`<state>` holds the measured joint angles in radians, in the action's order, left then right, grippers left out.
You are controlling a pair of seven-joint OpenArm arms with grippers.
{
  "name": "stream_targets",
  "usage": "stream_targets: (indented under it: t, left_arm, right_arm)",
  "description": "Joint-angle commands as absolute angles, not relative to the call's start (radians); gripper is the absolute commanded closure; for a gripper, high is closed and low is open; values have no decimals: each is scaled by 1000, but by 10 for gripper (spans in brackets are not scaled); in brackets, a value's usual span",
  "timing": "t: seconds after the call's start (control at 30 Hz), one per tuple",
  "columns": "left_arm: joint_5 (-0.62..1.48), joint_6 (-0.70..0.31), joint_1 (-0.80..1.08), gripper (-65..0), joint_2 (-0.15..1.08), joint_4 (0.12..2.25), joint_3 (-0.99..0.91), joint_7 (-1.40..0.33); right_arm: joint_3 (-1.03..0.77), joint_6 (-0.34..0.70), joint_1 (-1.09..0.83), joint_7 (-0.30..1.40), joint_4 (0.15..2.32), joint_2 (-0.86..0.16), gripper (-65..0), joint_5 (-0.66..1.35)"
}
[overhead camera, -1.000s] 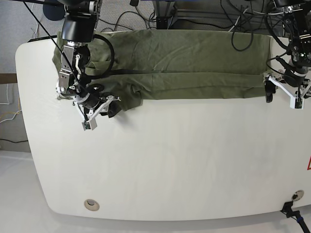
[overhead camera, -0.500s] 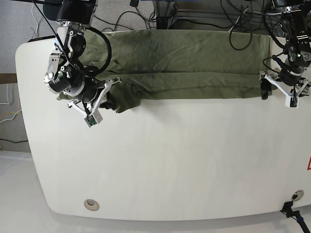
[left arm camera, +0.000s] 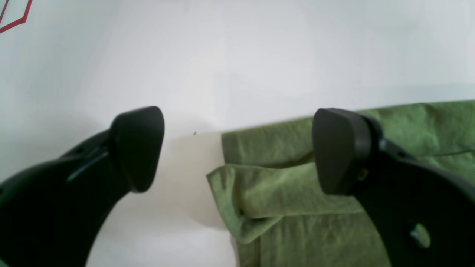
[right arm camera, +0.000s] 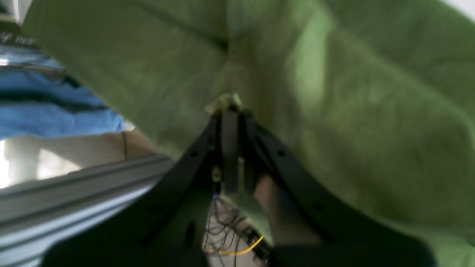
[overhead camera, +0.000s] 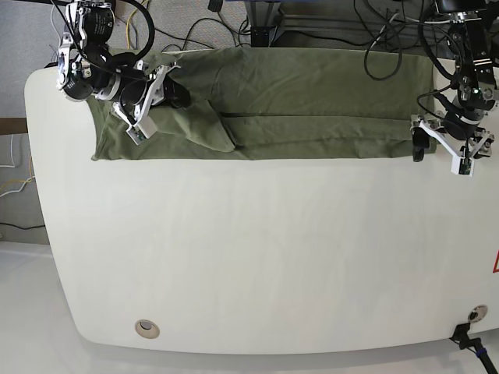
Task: Fold the T-shirt properly
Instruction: 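Fold the sleeve end inward with the right gripper toward the shirt center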
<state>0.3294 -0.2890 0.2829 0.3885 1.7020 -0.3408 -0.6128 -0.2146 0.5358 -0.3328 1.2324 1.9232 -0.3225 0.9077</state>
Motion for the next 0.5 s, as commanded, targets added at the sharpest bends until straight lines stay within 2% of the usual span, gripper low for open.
stream_targets:
  t: [0.0,0.13,0.2,0.3,0.47]
  left_arm:
    - [334,-286,275,-598,404,1715,-338,-591]
    - [334,-286,274,-598,404,1715,-338,-591]
    - [334,-286,274,-598,404,1715,-338,-591]
    - [334,-286,274,-598,404,1715,-338,-591]
    - [337,-286,274,-598,403,1718,-337,-591]
  right_arm:
    - [-219,539,-340,1214,1942,-346,-29,932]
    - [-219,542,-357,1317,1943,-360,-302,935]
    - [-219,544,-357,1345,1946,-360,-380,938]
    - [-225,544,-349,1342,1946,-363,-377,938]
    - [-272,539,-219,1340,1945,-364,-376,935]
